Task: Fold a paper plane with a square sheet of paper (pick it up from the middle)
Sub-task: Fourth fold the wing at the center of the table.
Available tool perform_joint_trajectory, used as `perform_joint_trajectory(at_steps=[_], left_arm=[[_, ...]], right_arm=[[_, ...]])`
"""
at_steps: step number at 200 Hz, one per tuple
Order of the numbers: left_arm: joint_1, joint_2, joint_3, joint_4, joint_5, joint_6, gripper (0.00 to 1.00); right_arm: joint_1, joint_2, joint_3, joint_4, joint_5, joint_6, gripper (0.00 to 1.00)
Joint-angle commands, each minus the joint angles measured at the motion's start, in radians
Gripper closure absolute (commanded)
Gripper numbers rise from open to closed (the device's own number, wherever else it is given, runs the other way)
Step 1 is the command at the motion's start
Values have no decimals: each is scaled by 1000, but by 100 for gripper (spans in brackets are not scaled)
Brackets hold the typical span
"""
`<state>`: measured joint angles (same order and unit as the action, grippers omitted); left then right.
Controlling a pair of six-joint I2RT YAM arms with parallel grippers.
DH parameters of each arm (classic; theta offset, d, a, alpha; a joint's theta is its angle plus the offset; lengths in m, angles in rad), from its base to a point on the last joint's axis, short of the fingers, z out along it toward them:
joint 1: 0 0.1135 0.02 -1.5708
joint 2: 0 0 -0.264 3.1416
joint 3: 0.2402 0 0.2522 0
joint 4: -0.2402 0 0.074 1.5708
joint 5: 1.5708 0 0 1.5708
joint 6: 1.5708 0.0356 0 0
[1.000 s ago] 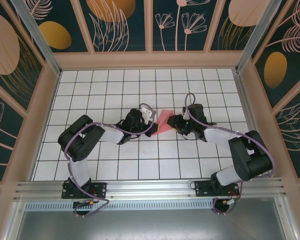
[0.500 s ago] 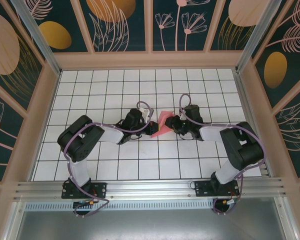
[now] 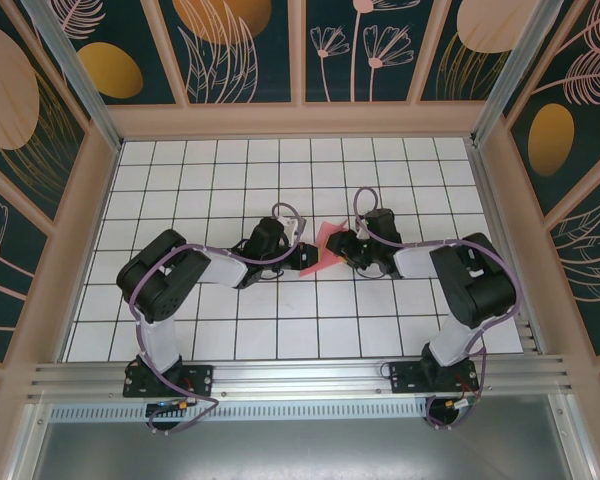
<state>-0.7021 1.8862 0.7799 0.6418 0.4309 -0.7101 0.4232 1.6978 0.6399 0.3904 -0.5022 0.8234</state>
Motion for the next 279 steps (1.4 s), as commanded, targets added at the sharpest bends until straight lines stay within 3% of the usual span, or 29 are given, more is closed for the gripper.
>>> perform_joint_trajectory(at_steps=[1,37,113,222,279], left_arm=[[8,7,12,13,12,33,74],[8,-27,-21,32,-1,122,66],[7,-69,-66,-3,-92,457,57],[-14,-16,-107,89,-164,618,56],[-42,15,-113,140,-200,662,62]], right_arm=[[-2,27,24,26,-13,-4,54],[-7,34,28,4,-3,-1,52],[-12,57,43,-12,-2,4,52],[-11,72,61,-33,-6,5,52],[-12,74,63,-38,-7,4,52]])
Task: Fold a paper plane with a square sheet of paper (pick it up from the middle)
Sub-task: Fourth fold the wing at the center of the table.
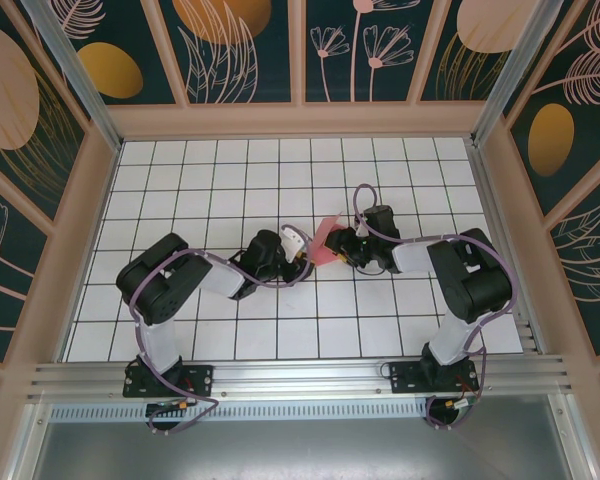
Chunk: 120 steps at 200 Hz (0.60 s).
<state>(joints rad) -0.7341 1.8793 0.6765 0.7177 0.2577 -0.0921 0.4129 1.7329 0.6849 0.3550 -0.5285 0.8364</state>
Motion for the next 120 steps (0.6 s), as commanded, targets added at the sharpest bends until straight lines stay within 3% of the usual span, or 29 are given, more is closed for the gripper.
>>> perform_joint_trajectory(at_steps=[1,67,120], left_arm=[[-10,24,-9,65,-28,44,63],[-9,9,-14,77,13,16,85],[-11,3,12,33,81,-181,94]], right_arm=[[-2,39,19,-2,19,-8,52],[-7,-14,1,16,-6,-47,54],[-5,-117,-61,50,-35,-103,57]])
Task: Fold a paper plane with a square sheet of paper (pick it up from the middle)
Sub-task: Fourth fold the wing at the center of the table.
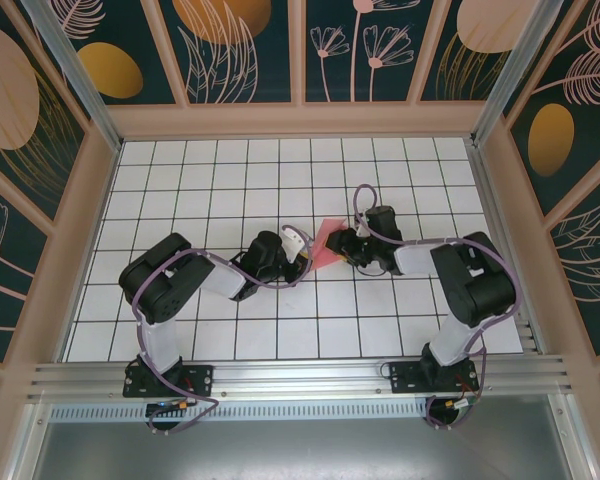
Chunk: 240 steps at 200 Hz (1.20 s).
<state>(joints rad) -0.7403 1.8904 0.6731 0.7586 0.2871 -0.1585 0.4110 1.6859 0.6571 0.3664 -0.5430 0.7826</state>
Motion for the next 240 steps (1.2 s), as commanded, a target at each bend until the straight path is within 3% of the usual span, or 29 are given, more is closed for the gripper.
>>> perform_joint_trajectory(at_steps=[1,43,114,240], left_arm=[[-4,-8,16,-8,52,-120,94],[-3,-11,32,-31,90,-237,96],[-4,11,74,-84,134,-405,97],[-3,55,97,-94,162,-454,90]], right_arm=[[-2,-71,-34,38,-19,-49,57],[0,-108,-62,9,31,-55,57],[5,-33,-16,8,16,-70,56],[8,33,26,-81,67,-87,55]])
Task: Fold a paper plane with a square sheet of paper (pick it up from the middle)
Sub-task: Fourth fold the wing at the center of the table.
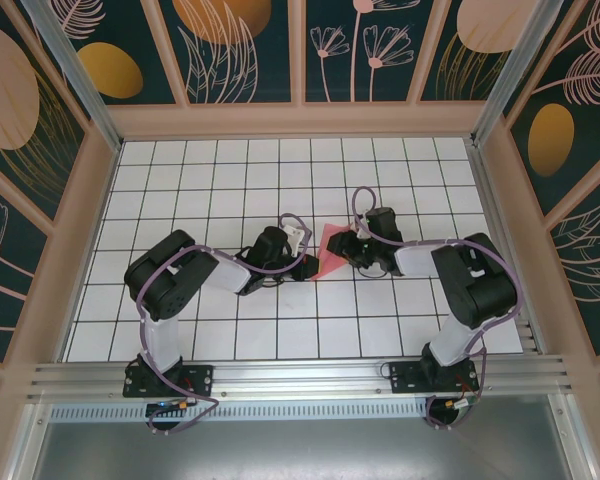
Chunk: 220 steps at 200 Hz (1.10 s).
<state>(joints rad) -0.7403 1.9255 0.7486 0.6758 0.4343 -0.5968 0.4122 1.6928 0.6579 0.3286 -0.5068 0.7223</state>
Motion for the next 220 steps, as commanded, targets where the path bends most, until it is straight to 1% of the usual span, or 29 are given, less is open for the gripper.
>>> perform_joint_trajectory(at_steps=[1,16,49,64,78,86,115,131,160,196,220], left_arm=[[-3,20,21,-13,15,-15,90],[-3,24,21,-14,13,-19,90],[-2,5,27,-44,2,-15,86],[-1,-13,32,-71,-10,-13,80],[3,-37,27,-88,-27,-20,73],[8,-55,21,-92,-39,-30,70],[20,-118,9,-139,-78,-35,66],[25,-147,8,-160,-104,-43,66],[27,-151,12,-131,-103,-97,72],[28,-123,40,-111,-63,-142,79],[28,-96,74,-129,-31,-143,80]], right_arm=[[7,27,25,-45,31,-26,55],[9,36,32,-56,39,-30,56],[14,61,56,-114,74,-36,56],[17,71,65,-147,99,-37,55],[19,78,70,-181,124,-38,56],[19,84,74,-196,134,-38,56],[20,108,88,-247,161,-37,56],[24,122,99,-274,175,-38,56],[28,144,115,-313,191,-48,58],[36,166,132,-345,192,-67,59],[43,176,149,-383,212,-71,59]])
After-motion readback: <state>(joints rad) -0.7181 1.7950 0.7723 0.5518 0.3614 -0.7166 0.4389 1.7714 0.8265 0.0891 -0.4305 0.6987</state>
